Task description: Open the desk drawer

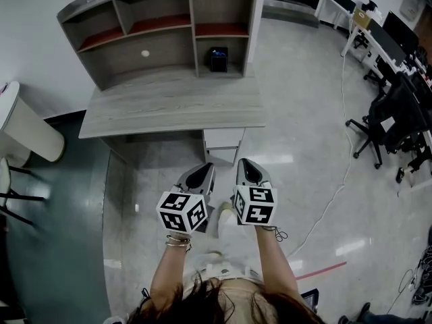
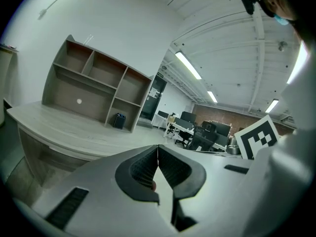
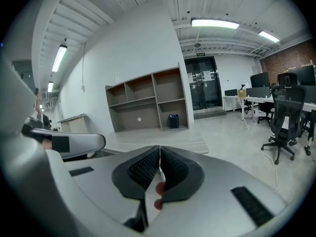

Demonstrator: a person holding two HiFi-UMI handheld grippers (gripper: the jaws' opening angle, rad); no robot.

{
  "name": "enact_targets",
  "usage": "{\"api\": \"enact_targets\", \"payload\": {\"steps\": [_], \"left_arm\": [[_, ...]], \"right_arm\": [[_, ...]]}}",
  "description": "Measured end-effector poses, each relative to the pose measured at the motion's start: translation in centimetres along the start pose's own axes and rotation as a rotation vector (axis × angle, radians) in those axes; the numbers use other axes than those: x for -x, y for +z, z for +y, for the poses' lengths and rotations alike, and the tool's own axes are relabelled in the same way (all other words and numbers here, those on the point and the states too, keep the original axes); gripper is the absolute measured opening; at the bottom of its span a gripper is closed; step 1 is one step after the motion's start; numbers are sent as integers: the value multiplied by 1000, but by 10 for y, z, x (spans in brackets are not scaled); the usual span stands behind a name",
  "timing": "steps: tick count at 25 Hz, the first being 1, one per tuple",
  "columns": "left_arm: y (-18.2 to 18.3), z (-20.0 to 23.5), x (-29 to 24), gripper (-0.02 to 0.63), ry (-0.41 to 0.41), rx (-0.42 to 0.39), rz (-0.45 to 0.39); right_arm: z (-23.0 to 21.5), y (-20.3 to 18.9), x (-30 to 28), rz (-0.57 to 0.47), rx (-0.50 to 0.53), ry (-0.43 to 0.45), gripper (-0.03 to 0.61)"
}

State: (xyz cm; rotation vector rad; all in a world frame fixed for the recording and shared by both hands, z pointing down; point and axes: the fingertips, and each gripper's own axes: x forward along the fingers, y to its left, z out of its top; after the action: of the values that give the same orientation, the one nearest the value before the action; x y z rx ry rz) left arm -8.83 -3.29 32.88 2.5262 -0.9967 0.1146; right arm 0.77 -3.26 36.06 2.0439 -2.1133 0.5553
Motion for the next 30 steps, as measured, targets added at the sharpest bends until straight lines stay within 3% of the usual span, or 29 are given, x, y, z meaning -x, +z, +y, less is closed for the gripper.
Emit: {"api": "enact_targets", "payload": {"steps": [11, 19, 30], "left_arm": [[10, 44, -69, 9, 58, 34, 26], [4, 71, -113, 11, 86, 57, 62], [-9, 100, -144, 11, 137, 74, 77]], "right_arm": [[-31, 10, -74, 55, -24, 37, 23], [-42, -1, -119, 152, -8, 126, 25], [-68, -16, -157, 231, -4, 156, 25]]}}
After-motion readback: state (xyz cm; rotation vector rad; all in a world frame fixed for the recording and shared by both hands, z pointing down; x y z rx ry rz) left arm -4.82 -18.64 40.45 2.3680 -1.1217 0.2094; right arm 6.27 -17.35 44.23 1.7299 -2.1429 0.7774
